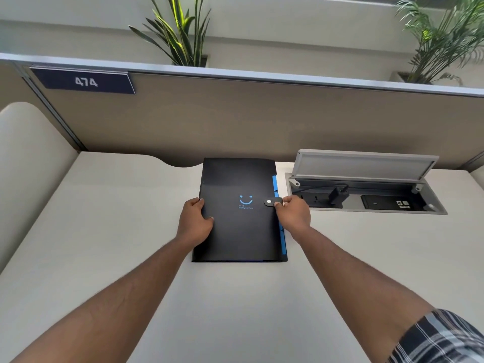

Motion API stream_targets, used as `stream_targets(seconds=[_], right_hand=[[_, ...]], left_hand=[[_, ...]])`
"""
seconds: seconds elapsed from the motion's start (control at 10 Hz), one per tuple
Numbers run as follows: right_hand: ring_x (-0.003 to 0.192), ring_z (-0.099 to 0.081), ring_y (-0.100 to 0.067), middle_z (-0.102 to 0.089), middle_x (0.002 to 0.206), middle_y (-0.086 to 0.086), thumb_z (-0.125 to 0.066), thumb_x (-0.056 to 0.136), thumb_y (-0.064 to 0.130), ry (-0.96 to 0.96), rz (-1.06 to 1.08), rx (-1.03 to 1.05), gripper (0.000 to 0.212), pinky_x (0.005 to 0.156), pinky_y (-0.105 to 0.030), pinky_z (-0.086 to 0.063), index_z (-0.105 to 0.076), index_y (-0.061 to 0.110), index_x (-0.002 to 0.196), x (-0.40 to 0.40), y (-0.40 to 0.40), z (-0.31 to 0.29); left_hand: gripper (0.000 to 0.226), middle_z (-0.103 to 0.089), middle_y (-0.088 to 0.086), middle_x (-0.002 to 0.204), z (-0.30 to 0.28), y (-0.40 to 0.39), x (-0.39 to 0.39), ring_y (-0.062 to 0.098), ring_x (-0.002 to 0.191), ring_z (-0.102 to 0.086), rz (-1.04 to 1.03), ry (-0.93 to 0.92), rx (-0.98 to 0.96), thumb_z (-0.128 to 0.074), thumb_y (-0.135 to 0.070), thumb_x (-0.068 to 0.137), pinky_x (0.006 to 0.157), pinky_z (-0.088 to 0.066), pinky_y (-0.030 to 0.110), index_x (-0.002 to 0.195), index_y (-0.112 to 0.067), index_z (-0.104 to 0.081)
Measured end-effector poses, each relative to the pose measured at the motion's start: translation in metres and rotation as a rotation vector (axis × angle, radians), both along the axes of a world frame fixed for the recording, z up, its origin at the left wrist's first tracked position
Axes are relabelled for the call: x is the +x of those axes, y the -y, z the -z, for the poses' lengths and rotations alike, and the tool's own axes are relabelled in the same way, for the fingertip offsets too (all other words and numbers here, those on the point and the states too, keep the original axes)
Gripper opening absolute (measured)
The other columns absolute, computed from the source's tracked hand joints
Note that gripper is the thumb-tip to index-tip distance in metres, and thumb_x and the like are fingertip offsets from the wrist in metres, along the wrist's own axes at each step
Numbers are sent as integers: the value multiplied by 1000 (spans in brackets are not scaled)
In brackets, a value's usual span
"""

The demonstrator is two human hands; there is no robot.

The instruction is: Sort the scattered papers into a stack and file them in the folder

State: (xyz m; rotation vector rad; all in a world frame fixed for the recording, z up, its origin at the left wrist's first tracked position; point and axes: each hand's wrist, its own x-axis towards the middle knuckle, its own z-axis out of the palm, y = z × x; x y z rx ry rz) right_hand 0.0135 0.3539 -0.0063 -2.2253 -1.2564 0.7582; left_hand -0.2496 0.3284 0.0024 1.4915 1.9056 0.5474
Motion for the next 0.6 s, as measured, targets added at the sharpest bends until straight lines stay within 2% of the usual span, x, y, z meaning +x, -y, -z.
stream_targets(seconds=[0.1, 0.3, 0.4, 0.5, 0.6], right_hand=[[117, -64, -28, -64, 133, -10, -68, 95, 36, -25, -24, -15, 48, 97, -37, -53, -60, 11, 135, 2, 9, -5], [131, -56, -28, -54, 148, -9, -68, 95, 37, -46, -132, -79, 60, 108, -42, -49, -50, 14, 147, 4, 40, -17], [136, -52, -28, -50, 154, -8, -68, 96, 38, -36, -216, -139, 65, 108, -40, -47, -45, 15, 151, 8, 59, -29], [140, -47, -29, -44, 159, -8, -68, 96, 39, -35, -295, -210, 72, 108, -39, -44, -38, 14, 156, 18, 82, -41], [142, -45, -29, -40, 161, -9, -67, 96, 40, 0, -343, -268, 76, 108, -38, -43, -33, 12, 159, 28, 105, -51]], left_hand=[[74, -21, 6, 160, 1, 10, 1, 23, 147, -28, 74, -50, -46, -68, -24, 90, 117, -26, 30, 154, -12, -32], [78, -7, 8, 165, -1, 47, 8, 26, 151, -16, 139, -72, -91, -69, -28, 89, 122, -22, 36, 155, -15, -29], [74, -9, 10, 164, -10, 68, 7, 27, 150, -19, 184, -55, -125, -70, -26, 89, 121, -23, 38, 153, -12, -34], [58, -26, 13, 157, -18, 90, 3, 29, 142, -31, 250, -60, -138, -69, -26, 88, 116, -33, 41, 141, -11, -50], [54, -25, 13, 158, -26, 112, 6, 27, 145, -27, 277, -113, -154, -65, -28, 90, 116, -31, 36, 140, -14, -51]])
